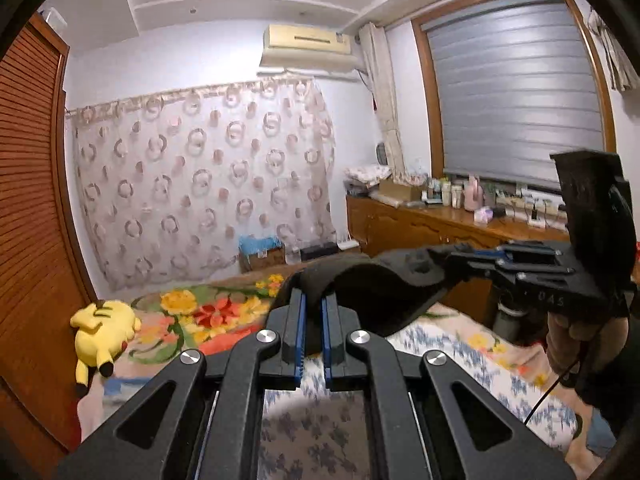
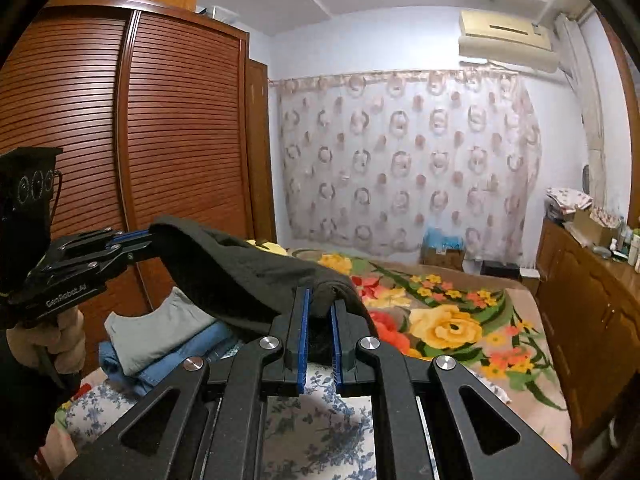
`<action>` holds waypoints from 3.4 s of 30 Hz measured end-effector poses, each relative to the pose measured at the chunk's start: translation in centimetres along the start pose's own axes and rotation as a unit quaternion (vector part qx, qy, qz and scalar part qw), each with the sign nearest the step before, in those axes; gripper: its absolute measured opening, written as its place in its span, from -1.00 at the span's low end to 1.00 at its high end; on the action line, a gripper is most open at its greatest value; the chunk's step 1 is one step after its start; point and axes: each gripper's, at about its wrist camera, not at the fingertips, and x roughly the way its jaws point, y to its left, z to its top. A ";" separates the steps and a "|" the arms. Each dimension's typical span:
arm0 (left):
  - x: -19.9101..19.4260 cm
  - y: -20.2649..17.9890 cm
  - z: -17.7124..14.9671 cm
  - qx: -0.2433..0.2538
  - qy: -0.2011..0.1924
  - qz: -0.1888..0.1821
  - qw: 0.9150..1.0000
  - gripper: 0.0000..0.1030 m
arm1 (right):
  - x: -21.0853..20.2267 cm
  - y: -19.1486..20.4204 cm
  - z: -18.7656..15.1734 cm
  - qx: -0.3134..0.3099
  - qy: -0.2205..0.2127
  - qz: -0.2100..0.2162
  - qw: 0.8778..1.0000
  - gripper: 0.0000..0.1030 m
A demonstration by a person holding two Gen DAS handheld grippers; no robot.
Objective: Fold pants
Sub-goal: 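Fold the lifted end over the garment and lay it down with both tools, then lift the folded end again with both tools and fold it over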
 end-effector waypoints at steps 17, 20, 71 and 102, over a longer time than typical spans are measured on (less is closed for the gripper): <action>-2.4 -3.2 -17.8 -0.050 0.168 -0.028 0.984 -0.85 | 1.1 5.7 -14.7 0.030 0.199 0.021 0.979 -0.82; -3.1 -3.9 -18.0 -0.048 0.168 -0.032 0.984 -0.85 | 0.3 6.2 -15.2 0.030 0.203 0.019 0.979 -0.82; -5.0 -4.6 -20.7 -0.060 0.175 -0.034 0.982 -0.81 | -1.1 6.0 -21.1 0.066 0.195 0.022 0.978 -0.82; -13.9 -5.7 -13.8 -0.034 0.067 -0.056 0.996 -0.81 | -13.3 7.5 -15.8 0.039 0.070 0.046 0.996 -0.82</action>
